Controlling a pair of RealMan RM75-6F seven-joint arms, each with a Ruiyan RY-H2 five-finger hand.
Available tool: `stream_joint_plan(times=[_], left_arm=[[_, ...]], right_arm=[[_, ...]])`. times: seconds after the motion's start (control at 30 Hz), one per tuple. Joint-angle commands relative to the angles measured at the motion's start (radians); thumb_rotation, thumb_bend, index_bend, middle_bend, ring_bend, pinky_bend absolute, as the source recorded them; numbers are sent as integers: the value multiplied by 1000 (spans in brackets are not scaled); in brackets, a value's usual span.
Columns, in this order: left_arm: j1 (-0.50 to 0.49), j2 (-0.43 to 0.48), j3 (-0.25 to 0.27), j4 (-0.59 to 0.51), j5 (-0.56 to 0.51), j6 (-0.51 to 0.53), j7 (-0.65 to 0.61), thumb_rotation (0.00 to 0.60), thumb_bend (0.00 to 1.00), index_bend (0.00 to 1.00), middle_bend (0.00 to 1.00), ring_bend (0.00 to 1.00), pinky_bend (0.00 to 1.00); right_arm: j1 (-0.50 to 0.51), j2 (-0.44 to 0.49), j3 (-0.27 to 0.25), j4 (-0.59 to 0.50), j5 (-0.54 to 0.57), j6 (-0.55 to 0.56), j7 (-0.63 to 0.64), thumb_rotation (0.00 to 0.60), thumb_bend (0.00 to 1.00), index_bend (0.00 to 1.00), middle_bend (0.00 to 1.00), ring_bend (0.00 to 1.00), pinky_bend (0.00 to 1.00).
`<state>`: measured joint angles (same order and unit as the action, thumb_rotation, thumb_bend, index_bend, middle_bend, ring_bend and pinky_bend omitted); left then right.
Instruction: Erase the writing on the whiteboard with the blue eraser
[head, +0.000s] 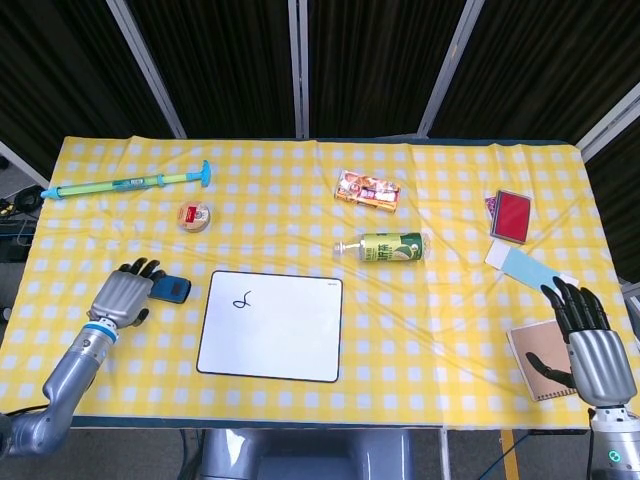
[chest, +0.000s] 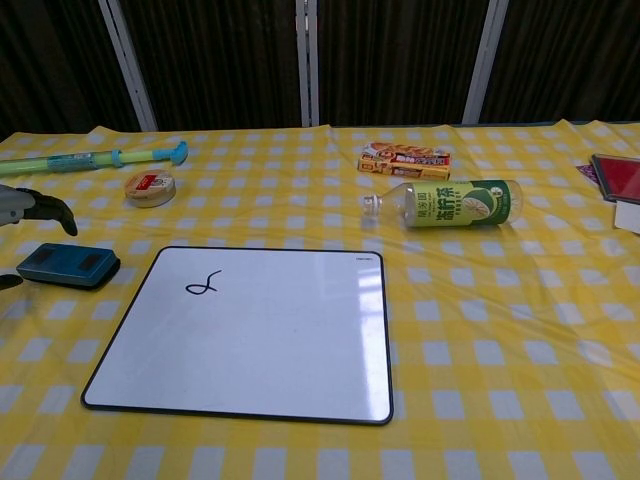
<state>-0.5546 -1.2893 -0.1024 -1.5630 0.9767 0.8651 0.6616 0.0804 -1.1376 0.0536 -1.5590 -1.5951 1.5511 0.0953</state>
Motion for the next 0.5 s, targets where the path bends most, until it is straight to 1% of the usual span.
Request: stream_joint_plan(times=[0.03,0.07,0.13,0.3,0.5], left_arm=[[-26,-19,5,8,-44,-7,31,600,302,175,66,66,200],[-33,-23,7,7,-58,-7,39,600,261,167,62,66,200],[-47,-31,14,7,-83,-1,59,600,231,161,58,66,199],[-74,-66,25,33,-120,38,103,600,228,183,70,66,206],[-91,-102,28,64,-151,69,111,600,228,219,100,78,214]], right_arm=[[0,3,-1,-1,0,-2,5,600,70,0,0,0,0],[-1,5,-2,-2,0,-2,8,600,70,0,0,0,0],[-1,7,-2,-3,2,-4,14,600,70,0,0,0,0],[-1,11,-5,-7,3,-9,27,600,70,0,0,0,0],[0,13,-8,-8,1,-13,32,600,70,0,0,0,0]])
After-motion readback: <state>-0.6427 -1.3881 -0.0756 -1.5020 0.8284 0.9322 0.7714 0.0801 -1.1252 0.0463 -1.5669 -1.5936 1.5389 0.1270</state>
